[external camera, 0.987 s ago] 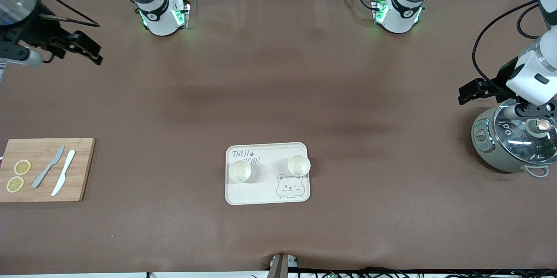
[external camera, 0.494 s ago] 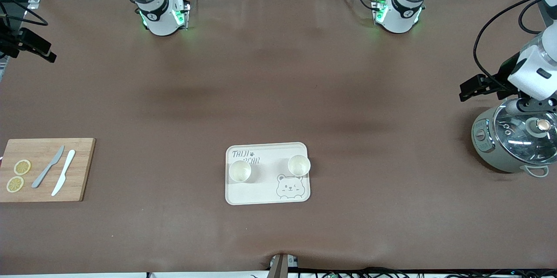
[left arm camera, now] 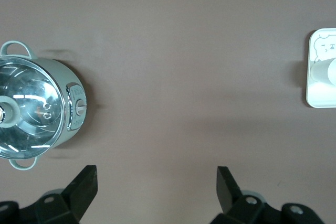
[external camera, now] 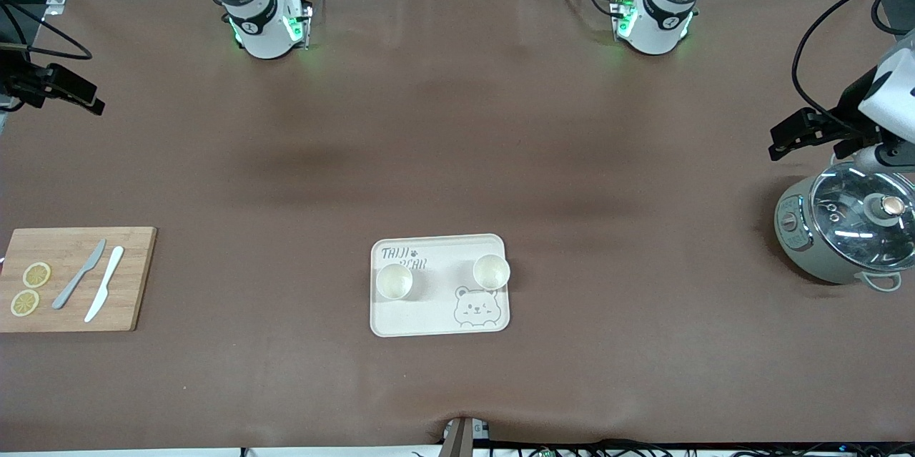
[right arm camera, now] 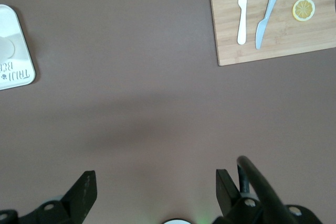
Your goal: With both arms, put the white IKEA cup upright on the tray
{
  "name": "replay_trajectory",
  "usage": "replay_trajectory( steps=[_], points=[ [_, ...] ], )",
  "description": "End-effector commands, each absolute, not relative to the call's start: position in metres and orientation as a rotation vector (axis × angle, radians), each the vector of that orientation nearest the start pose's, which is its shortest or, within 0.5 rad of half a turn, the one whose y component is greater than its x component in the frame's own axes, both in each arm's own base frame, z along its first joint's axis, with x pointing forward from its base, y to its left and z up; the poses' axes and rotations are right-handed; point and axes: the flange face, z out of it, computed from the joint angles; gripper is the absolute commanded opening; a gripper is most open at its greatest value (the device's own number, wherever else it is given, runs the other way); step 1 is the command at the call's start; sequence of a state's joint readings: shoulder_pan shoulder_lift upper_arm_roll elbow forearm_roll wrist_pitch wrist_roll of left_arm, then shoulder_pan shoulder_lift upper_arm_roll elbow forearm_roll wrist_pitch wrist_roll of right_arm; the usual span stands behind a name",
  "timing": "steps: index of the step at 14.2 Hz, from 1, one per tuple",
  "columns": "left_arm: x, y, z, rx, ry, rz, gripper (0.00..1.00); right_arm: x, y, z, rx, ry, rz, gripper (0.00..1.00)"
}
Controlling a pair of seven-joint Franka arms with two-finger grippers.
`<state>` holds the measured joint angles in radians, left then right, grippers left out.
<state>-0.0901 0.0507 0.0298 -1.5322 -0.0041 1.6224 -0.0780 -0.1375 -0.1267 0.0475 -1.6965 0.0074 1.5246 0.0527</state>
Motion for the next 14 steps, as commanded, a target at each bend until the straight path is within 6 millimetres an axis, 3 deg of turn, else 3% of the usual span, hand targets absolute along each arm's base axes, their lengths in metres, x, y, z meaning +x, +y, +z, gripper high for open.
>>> replay_trajectory(
  steps=[1, 4, 8, 14],
  points=[
    [0.5716, -0.0324, 0.6281, -3.121, 0.001, -0.079, 1.0, 0.5076, -0.0381, 0.6445, -3.137, 0.196, -0.011, 1.0],
    [0.5716, -0.0324, 0.6281, -3.121, 0.003, -0.079, 1.0, 0.5074, -0.0361, 0.6437, -3.143, 0.187, -0.016, 1.0],
    [0.5709, -0.0323, 0.6281, -3.121, 0.005, -0.076, 1.0, 0.5079, -0.0402, 0.6468, -3.149, 0.037, -0.047, 1.0],
    [0.5693, -0.0322, 0.626, -3.12, 0.008, -0.05, 1.0, 0.507, -0.0417, 0.6506, -3.149, 0.039, -0.062, 1.0]
  ],
)
